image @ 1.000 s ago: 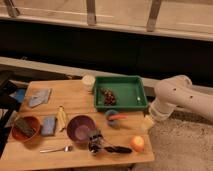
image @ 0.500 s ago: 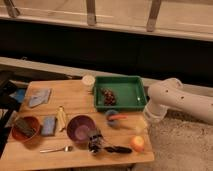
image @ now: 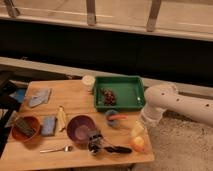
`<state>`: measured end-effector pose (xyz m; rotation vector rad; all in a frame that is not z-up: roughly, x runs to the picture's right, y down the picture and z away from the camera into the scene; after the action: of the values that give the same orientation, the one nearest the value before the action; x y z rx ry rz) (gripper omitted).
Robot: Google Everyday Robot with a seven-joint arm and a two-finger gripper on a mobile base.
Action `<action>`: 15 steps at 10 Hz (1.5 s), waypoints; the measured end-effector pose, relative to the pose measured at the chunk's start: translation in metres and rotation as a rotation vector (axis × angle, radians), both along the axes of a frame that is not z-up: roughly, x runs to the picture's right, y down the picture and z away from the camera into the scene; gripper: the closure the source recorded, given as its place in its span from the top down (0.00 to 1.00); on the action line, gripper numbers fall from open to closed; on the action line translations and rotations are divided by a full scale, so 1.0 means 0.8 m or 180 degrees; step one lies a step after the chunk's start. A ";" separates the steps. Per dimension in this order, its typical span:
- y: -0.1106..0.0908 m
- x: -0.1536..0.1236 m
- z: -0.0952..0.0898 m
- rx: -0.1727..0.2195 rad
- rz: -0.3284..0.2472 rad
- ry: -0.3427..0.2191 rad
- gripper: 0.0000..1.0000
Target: Place apple in purple bowl
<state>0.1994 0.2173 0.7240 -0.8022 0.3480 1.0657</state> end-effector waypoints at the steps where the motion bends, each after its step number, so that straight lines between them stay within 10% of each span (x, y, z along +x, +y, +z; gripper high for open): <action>1: 0.011 -0.008 0.001 -0.0056 -0.0004 -0.0005 0.80; 12: 0.078 -0.027 0.060 -0.0458 -0.0103 0.0289 0.78; 15: 0.087 -0.023 0.062 -0.0518 -0.0165 0.0304 0.50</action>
<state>0.1811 0.2868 0.7736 -0.8840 0.5394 1.0384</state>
